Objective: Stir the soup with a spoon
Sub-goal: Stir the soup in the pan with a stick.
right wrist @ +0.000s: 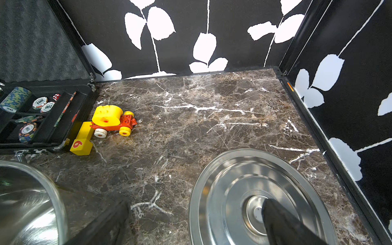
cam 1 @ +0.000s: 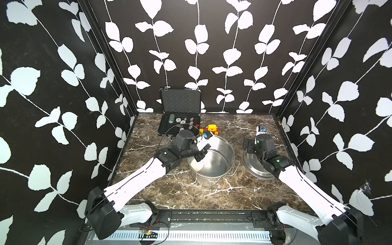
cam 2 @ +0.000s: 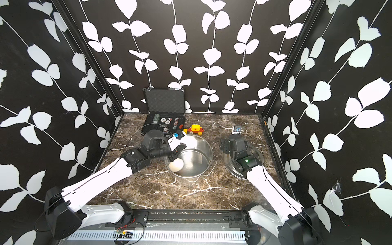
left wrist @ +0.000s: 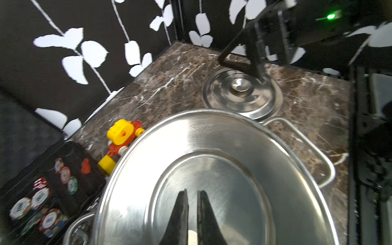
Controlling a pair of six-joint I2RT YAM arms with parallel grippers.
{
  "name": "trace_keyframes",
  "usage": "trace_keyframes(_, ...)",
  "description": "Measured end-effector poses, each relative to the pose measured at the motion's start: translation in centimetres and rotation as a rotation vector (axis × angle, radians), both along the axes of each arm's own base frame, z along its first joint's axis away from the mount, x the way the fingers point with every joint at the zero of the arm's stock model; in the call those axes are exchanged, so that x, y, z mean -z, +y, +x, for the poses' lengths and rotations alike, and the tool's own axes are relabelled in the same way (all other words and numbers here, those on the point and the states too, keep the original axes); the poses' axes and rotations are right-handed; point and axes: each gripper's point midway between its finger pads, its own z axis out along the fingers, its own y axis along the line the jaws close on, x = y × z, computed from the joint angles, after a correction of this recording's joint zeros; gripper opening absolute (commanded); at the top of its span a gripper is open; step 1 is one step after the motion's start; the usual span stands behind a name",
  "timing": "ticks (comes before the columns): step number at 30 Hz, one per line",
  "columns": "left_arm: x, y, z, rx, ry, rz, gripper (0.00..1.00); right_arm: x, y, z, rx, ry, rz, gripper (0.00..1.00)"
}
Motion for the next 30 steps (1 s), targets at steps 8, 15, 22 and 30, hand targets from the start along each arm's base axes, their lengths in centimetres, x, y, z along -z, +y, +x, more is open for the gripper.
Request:
trace_keyframes(8,0.7,-0.9,6.6,-0.166,0.019,0.023,0.0,-0.1,0.0,0.0,0.0,-0.004,0.001,0.99)
trace_keyframes(15,-0.1,-5.2,9.8,-0.102,0.031,-0.025,0.0,-0.2,0.0,0.0,0.001,-0.008,0.002,0.99)
trace_keyframes(22,1.2,-10.2,9.6,0.087,0.1,-0.059,0.0,-0.6,-0.4,-0.4,0.014,-0.026,0.006,0.99)
trace_keyframes(30,1.0,-15.1,3.2,0.332,0.073,-0.017,0.0,-0.4,-1.0,-0.9,0.036,-0.033,0.004,0.99)
